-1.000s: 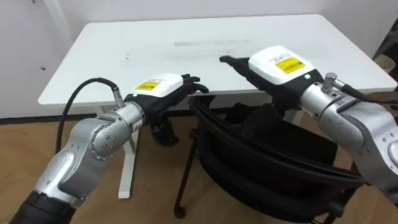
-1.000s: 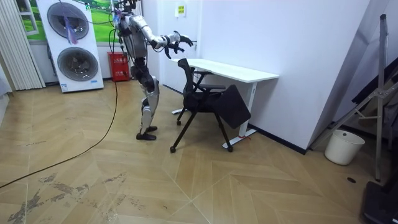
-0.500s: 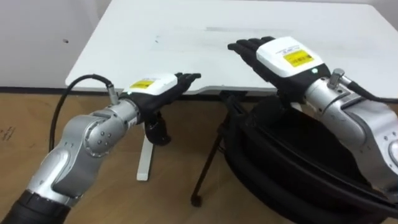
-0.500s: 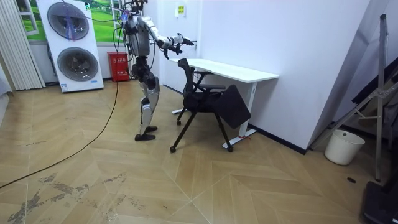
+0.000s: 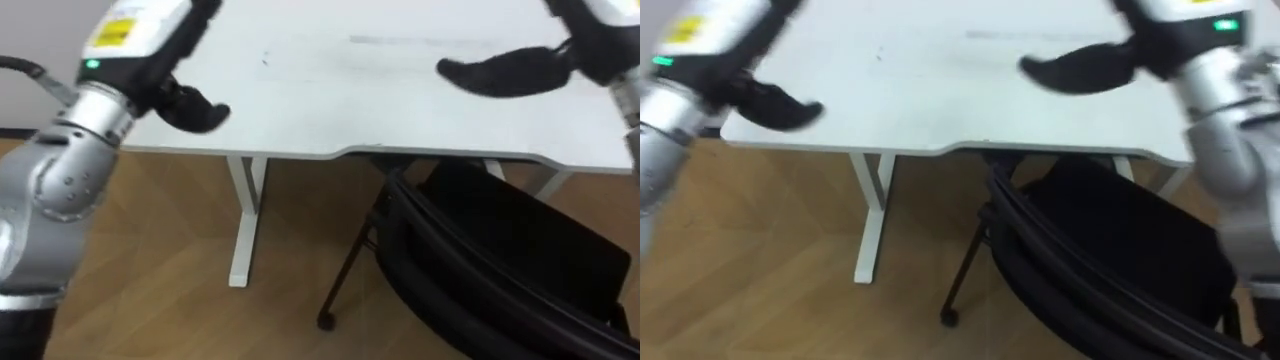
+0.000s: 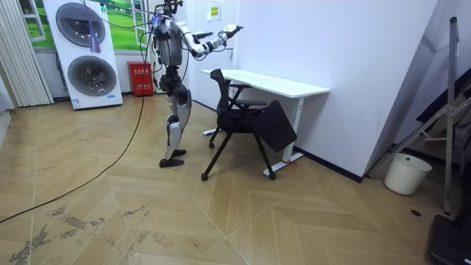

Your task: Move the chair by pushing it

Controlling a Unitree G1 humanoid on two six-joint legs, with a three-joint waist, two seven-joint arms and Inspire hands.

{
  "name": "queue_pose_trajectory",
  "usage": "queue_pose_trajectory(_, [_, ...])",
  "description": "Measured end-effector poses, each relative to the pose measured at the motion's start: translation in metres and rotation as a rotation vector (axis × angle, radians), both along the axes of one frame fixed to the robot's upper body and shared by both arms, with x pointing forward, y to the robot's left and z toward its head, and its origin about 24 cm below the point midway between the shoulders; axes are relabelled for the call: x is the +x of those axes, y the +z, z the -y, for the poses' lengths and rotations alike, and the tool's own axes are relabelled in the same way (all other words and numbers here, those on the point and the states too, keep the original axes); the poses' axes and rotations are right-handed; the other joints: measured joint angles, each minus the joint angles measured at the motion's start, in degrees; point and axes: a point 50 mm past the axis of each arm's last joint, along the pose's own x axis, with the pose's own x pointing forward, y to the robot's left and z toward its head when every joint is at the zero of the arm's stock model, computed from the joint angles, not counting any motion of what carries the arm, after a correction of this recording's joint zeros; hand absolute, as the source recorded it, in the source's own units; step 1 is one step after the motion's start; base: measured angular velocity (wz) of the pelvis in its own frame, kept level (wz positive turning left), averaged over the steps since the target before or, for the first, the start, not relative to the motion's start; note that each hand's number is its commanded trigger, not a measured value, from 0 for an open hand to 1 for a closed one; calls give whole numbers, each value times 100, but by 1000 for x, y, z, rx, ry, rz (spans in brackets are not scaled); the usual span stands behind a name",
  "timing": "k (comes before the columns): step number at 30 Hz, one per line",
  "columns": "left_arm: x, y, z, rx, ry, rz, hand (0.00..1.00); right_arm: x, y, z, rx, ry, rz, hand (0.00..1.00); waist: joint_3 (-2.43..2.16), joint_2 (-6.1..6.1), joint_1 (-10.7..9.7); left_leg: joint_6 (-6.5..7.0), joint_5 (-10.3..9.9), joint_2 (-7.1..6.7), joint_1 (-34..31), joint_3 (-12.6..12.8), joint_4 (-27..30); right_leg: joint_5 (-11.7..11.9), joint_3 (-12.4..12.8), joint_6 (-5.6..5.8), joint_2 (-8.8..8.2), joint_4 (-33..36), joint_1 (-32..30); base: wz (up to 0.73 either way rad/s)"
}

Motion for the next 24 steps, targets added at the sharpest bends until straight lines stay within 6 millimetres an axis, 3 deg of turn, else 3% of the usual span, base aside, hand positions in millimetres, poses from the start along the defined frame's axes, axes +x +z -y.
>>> queue_pose_trajectory(4, [-23, 23, -44, -72, 199, 272, 0, -23, 15, 45, 94, -156, 179, 0, -7, 0, -36, 33, -50, -10, 23, 45, 17, 2, 180, 3, -9, -8, 6, -3])
queue_pose_trajectory(8, [-51, 20, -78, -92, 367, 405, 0, -46, 22, 69, 158, -223, 309, 0, -16, 2, -183, 73, -81, -24, 54, 110, 22, 2, 345, 4, -11, -19, 27, -4])
queue_pose_trajectory(10, [-71, 16, -98, -94, 475, 465, 0, -68, 24, 88, 199, -304, 412, 0, -43, 25, -295, 101, -158, -20, 20, 113, 76, 1, 334, 5, -10, -25, 33, 0])
queue_pose_trajectory(14, [-98, 15, -119, -86, 603, 558, 0, -105, 27, 116, 296, -411, 560, 0, -112, 120, -326, 163, -200, -22, 32, 178, 135, -3, 570, 11, 10, -8, 34, -12])
queue_pose_trajectory(17, [-117, 12, -130, -111, 680, 643, 0, -128, 22, 128, 376, -470, 671, 0, -134, 201, -324, 197, -254, -24, 122, 261, 125, -17, 646, 40, -8, 17, 68, -21])
queue_pose_trajectory(20, [-130, -2, -137, -220, 736, 693, 0, -149, 5, 136, 482, -542, 763, 0, -91, 227, -352, 217, -279, -33, 192, 271, 130, -39, 820, 78, -12, 116, 73, -9])
queue_pose_trajectory(23, [-142, -34, -144, -350, 838, 638, 0, -173, -35, 141, 627, -682, 741, 0, -60, 272, -345, 208, -282, -46, 199, 272, 147, -66, 980, 123, -13, 185, 44, -5])
queue_pose_trajectory(24, [-150, -53, -147, -399, 897, 588, 0, -184, -54, 142, 689, -751, 705, 0, -55, 281, -343, 213, -285, -49, 177, 273, 182, -68, 974, 127, -14, 180, 38, -5])
